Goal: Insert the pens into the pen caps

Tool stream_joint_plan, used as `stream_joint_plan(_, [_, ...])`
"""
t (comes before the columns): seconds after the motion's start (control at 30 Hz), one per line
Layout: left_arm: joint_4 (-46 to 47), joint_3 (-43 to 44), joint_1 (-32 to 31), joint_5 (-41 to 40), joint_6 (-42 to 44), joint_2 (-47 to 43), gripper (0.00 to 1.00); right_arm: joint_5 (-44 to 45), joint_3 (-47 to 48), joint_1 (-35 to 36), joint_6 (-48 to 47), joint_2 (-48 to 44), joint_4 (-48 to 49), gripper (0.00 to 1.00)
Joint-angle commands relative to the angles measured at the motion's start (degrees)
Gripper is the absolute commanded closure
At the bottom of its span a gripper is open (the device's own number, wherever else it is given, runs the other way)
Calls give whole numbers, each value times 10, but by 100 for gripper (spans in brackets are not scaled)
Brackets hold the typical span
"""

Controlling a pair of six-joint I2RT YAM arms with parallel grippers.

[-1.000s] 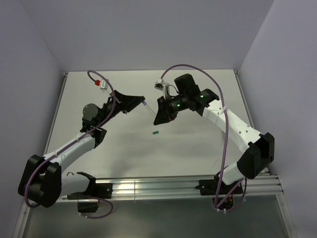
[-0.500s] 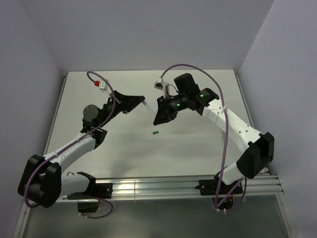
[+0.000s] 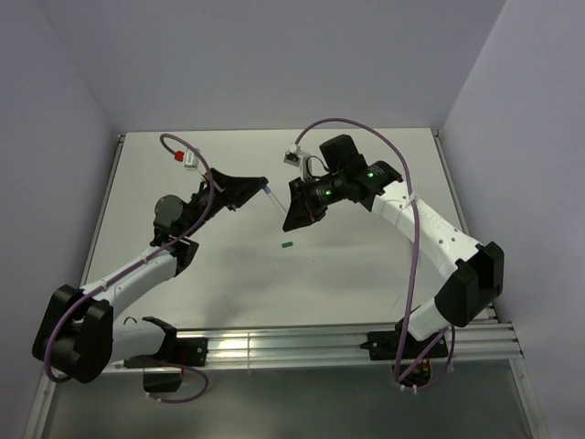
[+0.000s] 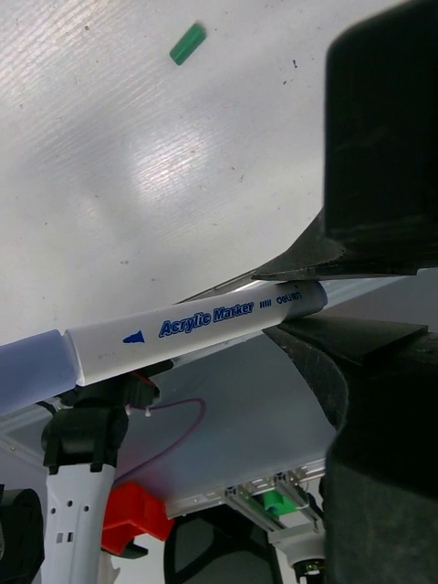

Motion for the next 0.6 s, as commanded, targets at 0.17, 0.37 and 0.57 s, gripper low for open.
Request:
stream_joint_plan(0.17, [-73,-42,-100,249,-13,7,100,52,112,-13,20,14,280,100])
stream_joint_plan(0.37, [-77,-40,-107,250,-9,11,100,42,117,-13,20,17,280,100])
stream_joint_plan(0.57, [-88,-44,-116,252,-1,9,100,48,125,-13,13,16,275,100])
